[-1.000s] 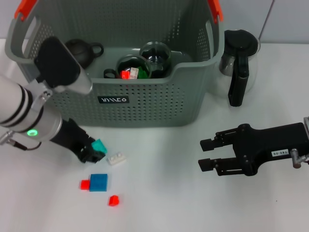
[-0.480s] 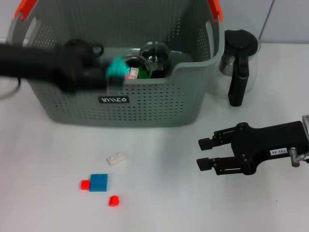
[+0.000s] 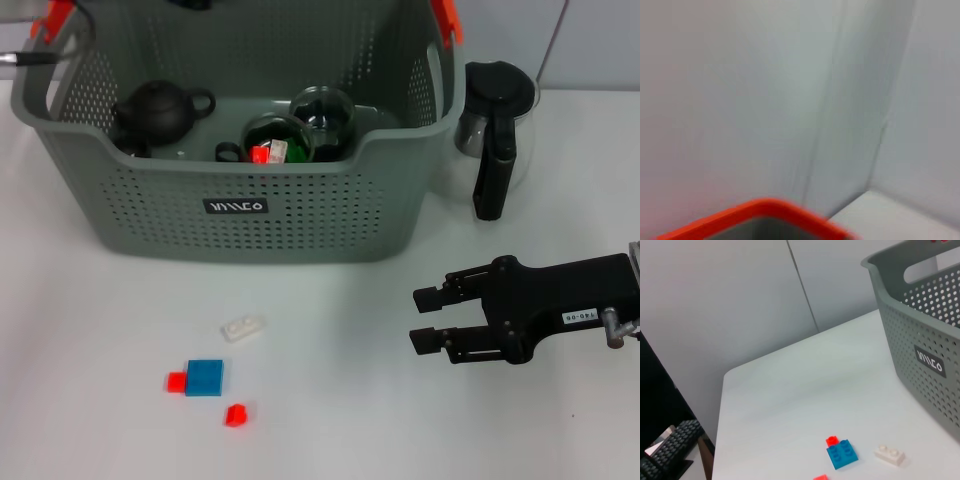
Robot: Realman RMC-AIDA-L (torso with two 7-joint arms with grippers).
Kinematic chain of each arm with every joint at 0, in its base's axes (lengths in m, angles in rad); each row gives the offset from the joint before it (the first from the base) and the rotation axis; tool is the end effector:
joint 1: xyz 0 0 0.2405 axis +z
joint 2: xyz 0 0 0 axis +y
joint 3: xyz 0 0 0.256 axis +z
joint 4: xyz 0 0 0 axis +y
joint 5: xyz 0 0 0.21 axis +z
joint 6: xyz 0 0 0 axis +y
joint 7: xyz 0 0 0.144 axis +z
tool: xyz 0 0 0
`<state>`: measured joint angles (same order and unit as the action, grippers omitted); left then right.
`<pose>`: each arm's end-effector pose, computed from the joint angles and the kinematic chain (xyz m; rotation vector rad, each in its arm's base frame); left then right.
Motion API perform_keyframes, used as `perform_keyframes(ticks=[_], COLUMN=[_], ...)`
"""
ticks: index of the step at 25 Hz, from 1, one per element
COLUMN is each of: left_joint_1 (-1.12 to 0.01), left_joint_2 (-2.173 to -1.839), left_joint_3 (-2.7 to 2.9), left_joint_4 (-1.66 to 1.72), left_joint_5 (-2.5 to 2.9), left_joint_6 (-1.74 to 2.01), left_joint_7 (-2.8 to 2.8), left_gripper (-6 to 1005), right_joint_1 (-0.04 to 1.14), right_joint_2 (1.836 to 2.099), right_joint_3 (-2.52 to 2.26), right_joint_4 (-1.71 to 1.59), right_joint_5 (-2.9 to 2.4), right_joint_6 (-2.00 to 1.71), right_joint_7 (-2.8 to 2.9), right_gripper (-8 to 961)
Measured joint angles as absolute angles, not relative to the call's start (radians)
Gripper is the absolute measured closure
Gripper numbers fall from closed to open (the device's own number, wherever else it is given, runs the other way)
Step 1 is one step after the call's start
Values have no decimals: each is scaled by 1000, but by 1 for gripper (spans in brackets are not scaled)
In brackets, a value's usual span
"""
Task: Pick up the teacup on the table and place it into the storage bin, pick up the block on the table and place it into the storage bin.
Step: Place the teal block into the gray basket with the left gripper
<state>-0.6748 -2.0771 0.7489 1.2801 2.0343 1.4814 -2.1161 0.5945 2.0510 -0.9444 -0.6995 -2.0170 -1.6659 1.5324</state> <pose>-0.1397 0.4023 0.1042 -2.4998 -0.6774 -0.6598 0.2270 0.3223 -0.0174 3.0075 -0.5731 -0.5256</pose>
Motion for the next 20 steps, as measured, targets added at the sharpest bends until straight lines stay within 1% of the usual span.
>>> perform_keyframes(ticks=[4,9,15,20], left_joint_1=[-729,-791,-811,-812], left_joint_2=[-2062,-2063,-2075,-2077], left_joint_3=[845,930,982,980], left_joint_4=[1166,1025,960,943], left_joint_5=[2169,2302,2418,2438], left_joint_6=[1338,1236,1186,1178], left_joint_7=[-2129,-2122,-2131,-2135], left_gripper=[593,593,590,577], right_joint_1=[597,603,605,605], right_joint_2=[2051,2049,2049,2049], right_joint_3=[-935,-933,-933,-933], right_joint_4=[-700,-700,-701,-701], right_joint_5=[-2017,-2017,-2017,-2017], right_joint_6=[-1667,-1667,-1668,-1668], right_joint_7=[1532,1532,1532,1532], right_gripper=[390,390,390,390])
